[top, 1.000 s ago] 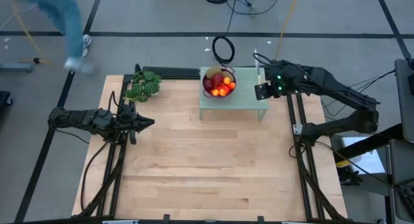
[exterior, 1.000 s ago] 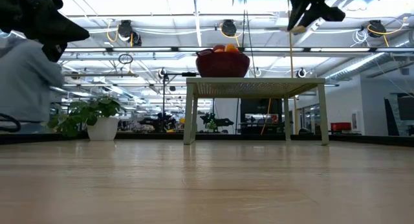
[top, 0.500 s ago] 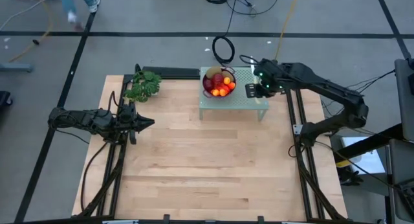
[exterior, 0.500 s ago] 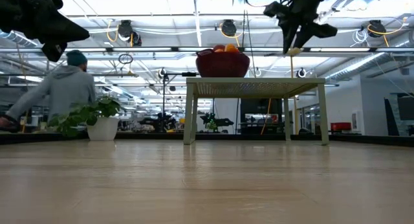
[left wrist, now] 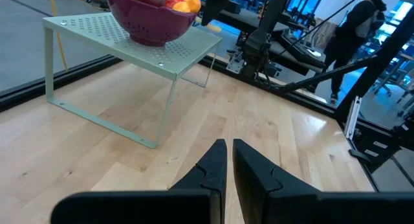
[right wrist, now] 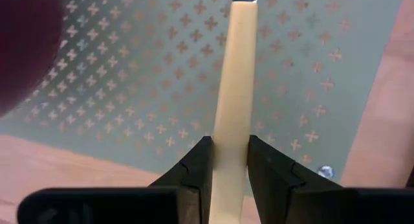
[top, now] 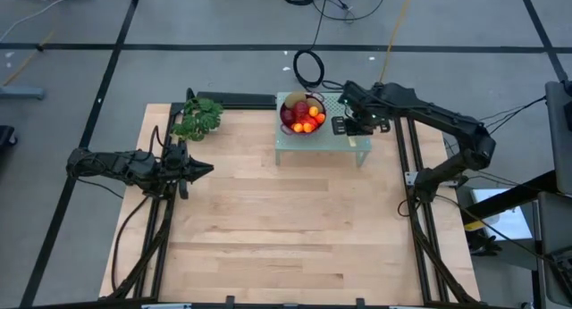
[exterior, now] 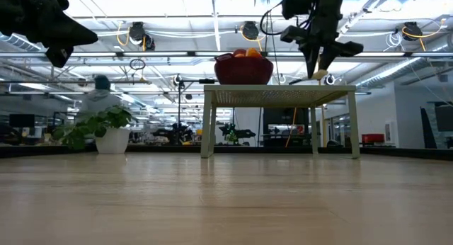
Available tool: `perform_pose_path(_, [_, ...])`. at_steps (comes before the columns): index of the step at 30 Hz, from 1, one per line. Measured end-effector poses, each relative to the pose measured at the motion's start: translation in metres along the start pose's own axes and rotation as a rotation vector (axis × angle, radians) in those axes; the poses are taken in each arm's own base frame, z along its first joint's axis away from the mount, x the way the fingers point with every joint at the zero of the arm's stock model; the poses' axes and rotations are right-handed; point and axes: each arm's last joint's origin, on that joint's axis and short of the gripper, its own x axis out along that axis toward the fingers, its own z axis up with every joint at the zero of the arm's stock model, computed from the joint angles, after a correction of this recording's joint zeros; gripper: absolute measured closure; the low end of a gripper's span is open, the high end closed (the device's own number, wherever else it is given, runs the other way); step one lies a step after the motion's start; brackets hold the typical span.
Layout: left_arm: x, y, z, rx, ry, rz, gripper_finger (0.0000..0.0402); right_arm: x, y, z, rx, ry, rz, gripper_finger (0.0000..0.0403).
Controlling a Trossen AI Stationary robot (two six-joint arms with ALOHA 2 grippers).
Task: Pick & Place Fruit
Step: Put the yellow knife on the shelf
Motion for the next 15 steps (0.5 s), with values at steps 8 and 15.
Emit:
perform_pose_path(8, [0.0, 0.0, 0.0, 0.0, 0.0, 0.0, 0.0376, 0.0076, 0.002, 0.0031, 0.008, 0.032, -0.004, 0.0332])
perform_pose_path(15, [0.0, 0.0, 0.0, 0.0, 0.0, 0.0, 0.0376, 0.0074, 0.0027, 0.0044, 0.033, 0.021, 0.007, 0.0332])
